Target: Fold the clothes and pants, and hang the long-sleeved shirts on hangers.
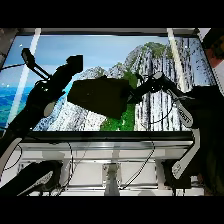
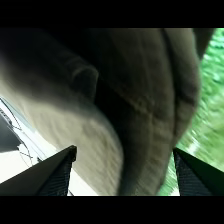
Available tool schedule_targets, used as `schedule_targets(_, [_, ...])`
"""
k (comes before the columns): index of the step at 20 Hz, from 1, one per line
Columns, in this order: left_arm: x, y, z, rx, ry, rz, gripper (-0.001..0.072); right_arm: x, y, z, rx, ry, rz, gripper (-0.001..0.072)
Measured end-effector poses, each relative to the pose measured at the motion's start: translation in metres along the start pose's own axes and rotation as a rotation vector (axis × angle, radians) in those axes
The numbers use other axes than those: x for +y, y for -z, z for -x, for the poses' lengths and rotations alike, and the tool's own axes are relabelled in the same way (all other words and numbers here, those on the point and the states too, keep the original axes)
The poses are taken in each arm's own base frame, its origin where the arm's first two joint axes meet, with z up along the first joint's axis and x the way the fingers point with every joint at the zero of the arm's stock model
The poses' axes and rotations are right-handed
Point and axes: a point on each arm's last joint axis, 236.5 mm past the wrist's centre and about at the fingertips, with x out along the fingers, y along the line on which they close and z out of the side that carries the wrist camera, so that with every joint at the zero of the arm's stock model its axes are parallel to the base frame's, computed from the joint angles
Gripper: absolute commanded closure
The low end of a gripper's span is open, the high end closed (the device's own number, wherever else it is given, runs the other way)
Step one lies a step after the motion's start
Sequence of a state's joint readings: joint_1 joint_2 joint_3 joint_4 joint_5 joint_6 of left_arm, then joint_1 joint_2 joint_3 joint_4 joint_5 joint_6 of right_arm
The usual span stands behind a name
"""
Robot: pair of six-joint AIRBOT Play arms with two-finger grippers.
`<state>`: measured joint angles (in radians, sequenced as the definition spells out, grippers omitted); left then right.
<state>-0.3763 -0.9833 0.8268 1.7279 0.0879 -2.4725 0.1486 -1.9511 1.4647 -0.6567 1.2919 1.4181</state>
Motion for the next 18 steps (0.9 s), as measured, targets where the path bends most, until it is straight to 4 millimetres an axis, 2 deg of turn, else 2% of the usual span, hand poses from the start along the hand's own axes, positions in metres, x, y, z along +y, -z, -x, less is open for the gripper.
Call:
schedule_targets(5, [0.000,0.000,0.000,0.001,-0.001,0.000,0.0023,0.016,0.006,-0.025,0.026,-0.036,-0.005,0.0051])
schedule_targets(6, [0.000,0.000,0.000,0.001,-0.001,-0.001,0.0023,0.019,0.007,-0.029,0.026,-0.036,-0.001,0.0223])
schedule_targets(7, [0.000,0.000,0.000,0.001,-0.001,-0.001,0.0023,0.018,0.006,-0.032,0.023,-0.029,0.003,0.0437])
schedule_targets(8, [0.000,0.000,0.000,0.001,-0.001,-0.001,0.0023,0.016,0.004,-0.035,0.010,-0.019,0.005,0.0588])
schedule_targets(9, [0.000,0.000,0.000,0.001,-0.001,-0.001,0.0023,0.020,0.003,-0.036,0.004,-0.028,0.005,0.0693])
schedule_targets(12, [0.000,0.000,0.000,0.001,-0.001,0.000,0.0023,0.029,0.000,-0.034,-0.017,-0.040,0.015,0.0696])
schedule_targets(14, [0.000,0.000,0.000,0.000,0.000,0.000,0.0023,0.033,-0.002,-0.022,-0.039,-0.033,0.020,0.0697])
schedule_targets(16, [0.000,-0.001,0.000,-0.001,0.001,0.000,0.0023,0.029,-0.009,0.003,-0.082,-0.001,0.008,0.0698])
schedule_targets(18, [-0.001,-0.001,0.001,-0.003,0.003,0.000,0.0023,0.020,-0.023,0.041,-0.161,0.025,-0.021,0.0699])
